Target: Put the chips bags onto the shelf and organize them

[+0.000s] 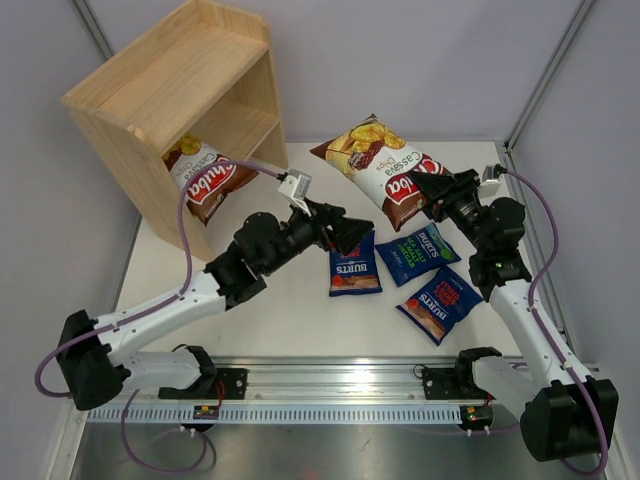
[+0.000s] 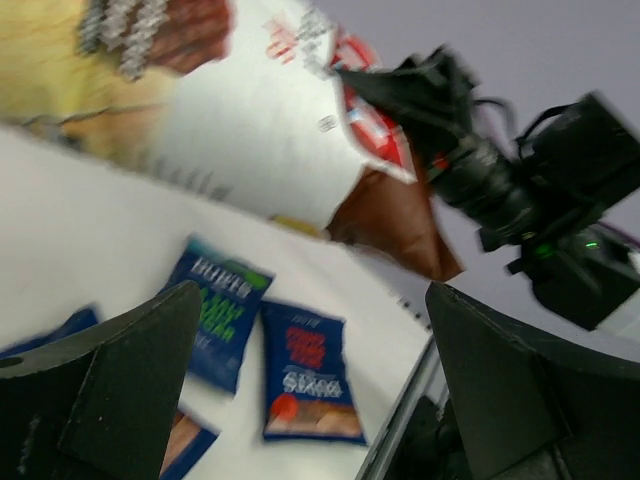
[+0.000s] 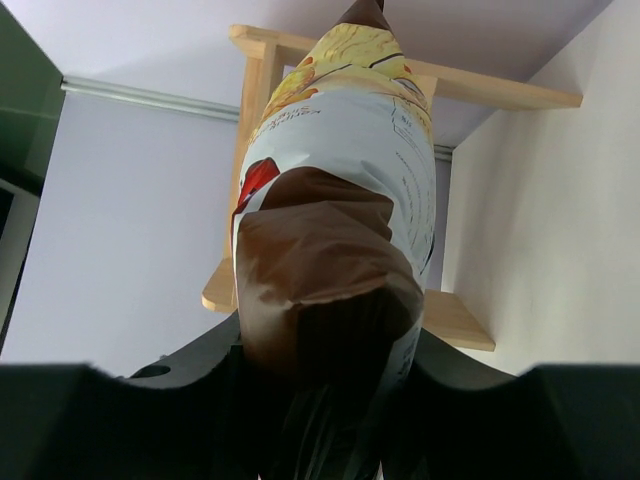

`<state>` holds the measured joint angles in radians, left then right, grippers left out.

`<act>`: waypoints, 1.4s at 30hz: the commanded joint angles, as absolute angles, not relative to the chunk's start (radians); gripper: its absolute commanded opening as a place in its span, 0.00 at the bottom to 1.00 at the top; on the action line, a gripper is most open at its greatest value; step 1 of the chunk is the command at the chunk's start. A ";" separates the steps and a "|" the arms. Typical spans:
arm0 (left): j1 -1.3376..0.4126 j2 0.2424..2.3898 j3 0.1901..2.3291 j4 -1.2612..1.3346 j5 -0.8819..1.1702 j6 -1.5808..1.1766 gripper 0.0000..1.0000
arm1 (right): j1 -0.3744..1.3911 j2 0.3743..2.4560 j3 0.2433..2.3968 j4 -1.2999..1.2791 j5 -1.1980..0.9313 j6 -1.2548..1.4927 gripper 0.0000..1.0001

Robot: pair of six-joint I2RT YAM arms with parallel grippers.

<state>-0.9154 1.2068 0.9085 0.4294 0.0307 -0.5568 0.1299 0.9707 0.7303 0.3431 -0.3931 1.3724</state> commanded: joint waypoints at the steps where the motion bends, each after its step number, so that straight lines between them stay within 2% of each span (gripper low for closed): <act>1: -0.916 1.109 1.009 -0.011 -0.182 -0.505 0.99 | 0.130 0.977 0.744 0.505 -0.449 1.316 0.27; 2: -0.916 1.095 1.058 -0.196 -0.277 -0.509 0.99 | 0.132 0.989 0.747 0.541 -0.469 1.318 0.28; 8: -0.916 1.014 1.230 -0.712 -0.556 -0.486 0.99 | 0.133 1.107 0.828 0.613 -0.512 1.313 0.28; 11: -0.907 1.012 1.331 -0.913 -0.650 -0.488 0.99 | 0.143 1.175 0.890 0.627 -0.517 1.316 0.28; 16: -0.867 0.988 1.430 -1.093 -0.750 -0.482 0.99 | 0.224 1.311 0.994 0.640 -0.477 1.287 0.28; 23: -0.695 0.954 1.419 -1.109 -0.710 -0.341 0.99 | 0.348 1.521 1.150 0.699 -0.396 1.260 0.27; 26: -0.689 0.895 1.393 -1.075 -0.700 -0.341 0.99 | 0.392 1.600 1.250 0.703 -0.360 1.227 0.27; 34: -0.689 0.704 1.243 -0.931 -0.825 -0.357 0.99 | 0.439 1.795 1.448 0.692 -0.359 1.235 0.26; 38: -0.689 0.553 1.103 -0.757 -0.764 -0.302 0.99 | 0.460 1.891 1.547 0.680 -0.362 1.247 0.26; 42: -0.666 0.465 1.055 -0.692 -0.756 -0.290 0.99 | 0.479 1.953 1.606 0.683 -0.367 1.269 0.26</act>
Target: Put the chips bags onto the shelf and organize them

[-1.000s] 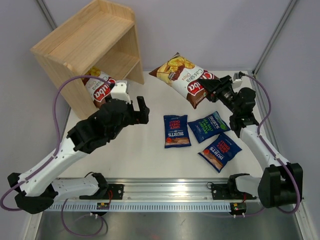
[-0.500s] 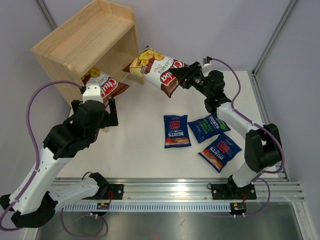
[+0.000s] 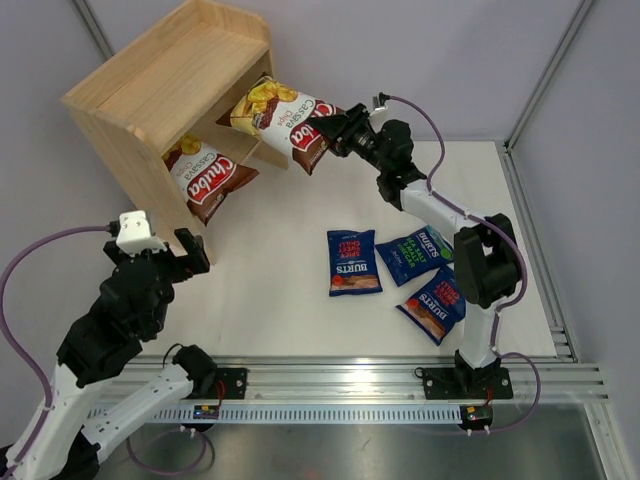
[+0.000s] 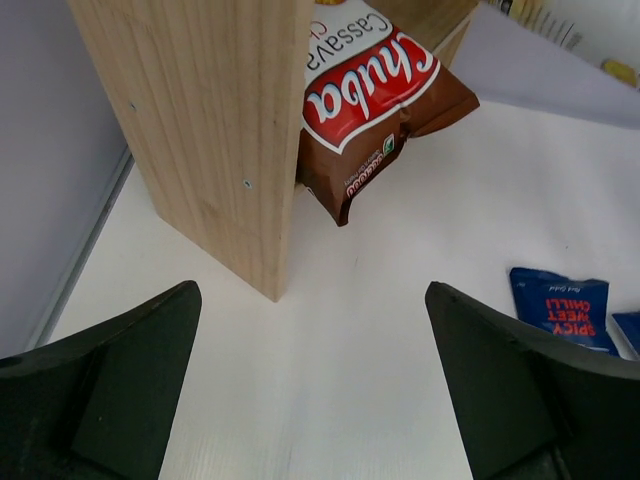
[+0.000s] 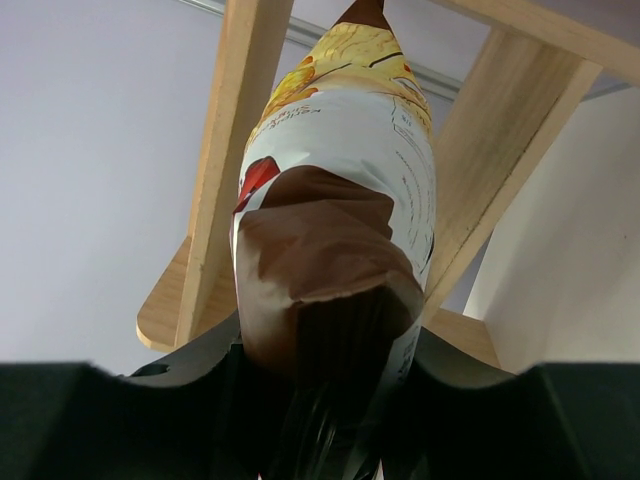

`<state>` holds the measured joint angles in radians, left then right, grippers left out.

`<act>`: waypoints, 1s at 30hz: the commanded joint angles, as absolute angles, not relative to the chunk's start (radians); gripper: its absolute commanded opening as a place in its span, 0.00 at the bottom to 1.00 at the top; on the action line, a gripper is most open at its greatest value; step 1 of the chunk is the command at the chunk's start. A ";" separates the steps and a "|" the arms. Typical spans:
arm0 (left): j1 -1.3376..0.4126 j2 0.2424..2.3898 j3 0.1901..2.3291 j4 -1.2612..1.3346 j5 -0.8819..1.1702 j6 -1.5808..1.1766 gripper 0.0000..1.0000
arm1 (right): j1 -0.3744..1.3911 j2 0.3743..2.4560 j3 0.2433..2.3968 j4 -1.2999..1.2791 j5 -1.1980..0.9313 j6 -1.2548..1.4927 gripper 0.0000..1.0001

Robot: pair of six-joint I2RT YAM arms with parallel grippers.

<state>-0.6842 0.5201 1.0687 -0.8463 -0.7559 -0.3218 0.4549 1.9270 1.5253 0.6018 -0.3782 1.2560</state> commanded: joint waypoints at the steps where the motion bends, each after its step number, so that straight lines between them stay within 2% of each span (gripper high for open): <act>1: -0.663 0.454 1.043 -0.683 -0.765 -0.287 0.99 | 0.483 1.962 1.615 0.678 -0.367 1.273 0.26; 13: -0.637 0.446 1.000 -0.673 -0.724 -0.292 0.99 | 0.529 2.114 1.813 0.592 -0.307 1.278 0.26; 30: -0.588 0.437 0.980 -0.650 -0.669 -0.293 0.99 | 0.575 2.456 2.304 0.383 -0.261 1.224 0.29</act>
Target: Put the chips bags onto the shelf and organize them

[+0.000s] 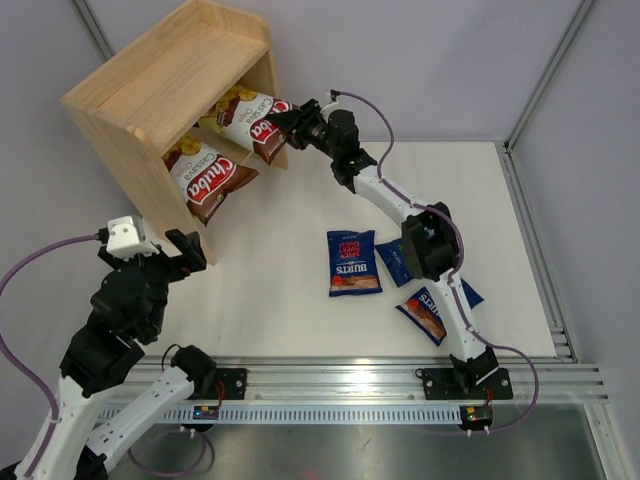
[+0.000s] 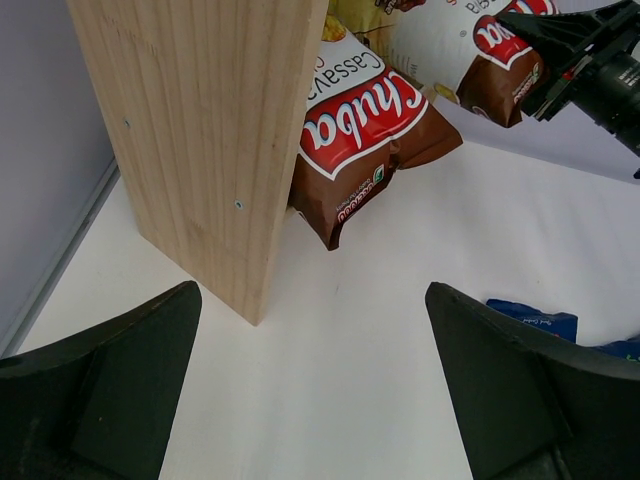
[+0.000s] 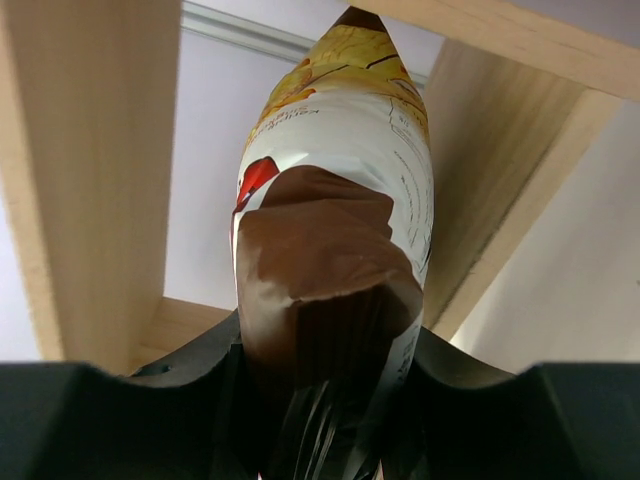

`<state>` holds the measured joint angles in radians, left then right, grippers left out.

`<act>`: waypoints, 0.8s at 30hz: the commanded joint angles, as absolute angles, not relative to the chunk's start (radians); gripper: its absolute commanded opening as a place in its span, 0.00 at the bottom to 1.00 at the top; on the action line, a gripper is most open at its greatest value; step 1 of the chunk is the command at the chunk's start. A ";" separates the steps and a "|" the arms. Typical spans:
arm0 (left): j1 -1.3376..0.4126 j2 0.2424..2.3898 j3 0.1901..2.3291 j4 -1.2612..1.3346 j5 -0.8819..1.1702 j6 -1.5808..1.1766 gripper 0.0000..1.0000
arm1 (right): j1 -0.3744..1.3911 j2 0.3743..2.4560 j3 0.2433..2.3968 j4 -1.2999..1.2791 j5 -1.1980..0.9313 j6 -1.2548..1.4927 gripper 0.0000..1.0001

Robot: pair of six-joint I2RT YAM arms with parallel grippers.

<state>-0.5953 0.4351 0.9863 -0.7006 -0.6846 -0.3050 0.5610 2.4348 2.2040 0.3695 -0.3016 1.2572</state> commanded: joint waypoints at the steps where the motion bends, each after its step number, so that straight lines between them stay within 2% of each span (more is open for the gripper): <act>1: -0.586 0.436 0.980 -0.650 -0.666 -0.293 0.99 | 0.577 2.467 2.342 0.367 -0.256 1.217 0.30; 7: -0.565 0.445 0.974 -0.646 -0.634 -0.295 0.99 | 0.588 2.600 2.558 0.249 -0.227 1.141 0.40; 9: -0.560 0.449 0.973 -0.644 -0.623 -0.295 0.99 | 0.594 2.625 2.609 0.210 -0.210 1.126 0.46; 11: -0.554 0.454 0.973 -0.646 -0.620 -0.295 0.99 | 0.595 2.637 2.611 0.207 -0.203 1.117 0.48; 12: -0.552 0.454 0.973 -0.646 -0.614 -0.293 0.99 | 0.595 2.634 2.605 0.180 -0.196 1.108 0.57; 15: -0.551 0.453 0.969 -0.646 -0.611 -0.291 0.99 | 0.597 2.593 2.542 0.129 -0.158 1.065 0.66; 16: -0.549 0.454 0.969 -0.647 -0.612 -0.291 0.99 | 0.598 2.562 2.522 0.115 -0.146 1.055 0.73; 22: -0.548 0.453 0.966 -0.649 -0.603 -0.288 0.99 | 0.598 2.479 2.459 0.017 -0.094 0.963 0.88; 24: -0.548 0.454 0.966 -0.649 -0.600 -0.287 0.99 | 0.597 2.455 2.438 0.005 -0.091 0.942 0.89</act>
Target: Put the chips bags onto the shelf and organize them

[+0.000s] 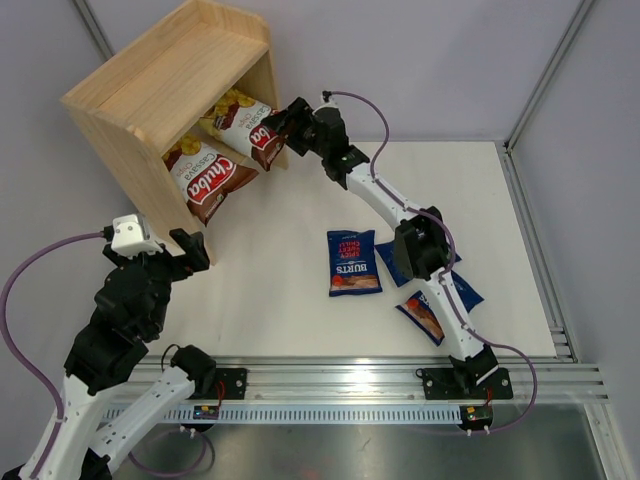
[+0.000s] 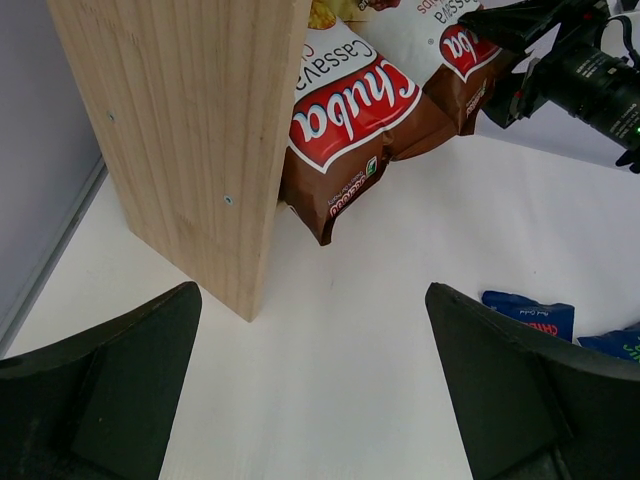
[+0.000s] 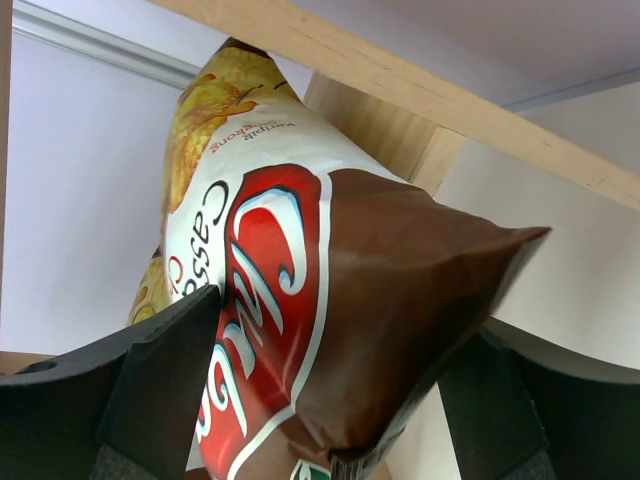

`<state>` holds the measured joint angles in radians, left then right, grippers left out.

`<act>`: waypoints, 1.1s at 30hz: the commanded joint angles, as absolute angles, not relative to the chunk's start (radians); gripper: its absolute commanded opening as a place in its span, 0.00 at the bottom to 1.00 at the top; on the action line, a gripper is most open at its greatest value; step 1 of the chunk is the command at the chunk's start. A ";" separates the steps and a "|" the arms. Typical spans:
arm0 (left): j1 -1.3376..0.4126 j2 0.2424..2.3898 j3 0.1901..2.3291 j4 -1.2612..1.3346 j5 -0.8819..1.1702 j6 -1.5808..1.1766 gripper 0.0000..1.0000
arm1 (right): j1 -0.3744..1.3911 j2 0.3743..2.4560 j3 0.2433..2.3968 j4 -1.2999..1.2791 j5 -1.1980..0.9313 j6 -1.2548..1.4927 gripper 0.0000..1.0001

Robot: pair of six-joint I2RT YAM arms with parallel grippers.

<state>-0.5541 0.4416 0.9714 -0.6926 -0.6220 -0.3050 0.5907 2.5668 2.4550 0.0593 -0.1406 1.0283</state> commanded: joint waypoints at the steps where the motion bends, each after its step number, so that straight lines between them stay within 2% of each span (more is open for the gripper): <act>1: -0.546 0.456 0.965 -0.649 -0.601 -0.287 0.99 | 0.595 2.445 2.425 0.005 -0.087 0.939 0.89; 12: -0.545 0.465 0.965 -0.650 -0.591 -0.284 0.99 | 0.589 2.335 2.255 0.009 -0.100 1.046 0.78; 13: -0.545 0.465 0.965 -0.652 -0.591 -0.284 0.99 | 0.591 2.329 2.243 0.017 -0.101 1.060 0.75; 15: -0.545 0.465 0.962 -0.650 -0.588 -0.284 0.99 | 0.592 2.313 2.197 0.057 -0.103 1.083 0.57; 17: -0.545 0.466 0.962 -0.652 -0.584 -0.282 0.99 | 0.592 2.318 2.200 0.080 -0.124 1.104 0.46; 19: -0.543 0.469 0.962 -0.653 -0.583 -0.282 0.99 | 0.594 2.335 2.212 0.083 -0.130 1.120 0.40; 22: -0.545 0.466 0.963 -0.655 -0.584 -0.282 0.99 | 0.603 2.352 2.243 0.080 -0.111 1.143 0.39; 29: -0.540 0.457 0.960 -0.653 -0.591 -0.282 0.99 | 0.623 2.456 2.477 -0.066 -0.068 1.163 0.38; 33: -0.535 0.454 0.960 -0.653 -0.591 -0.282 0.99 | 0.638 2.499 2.513 -0.083 -0.017 1.184 0.38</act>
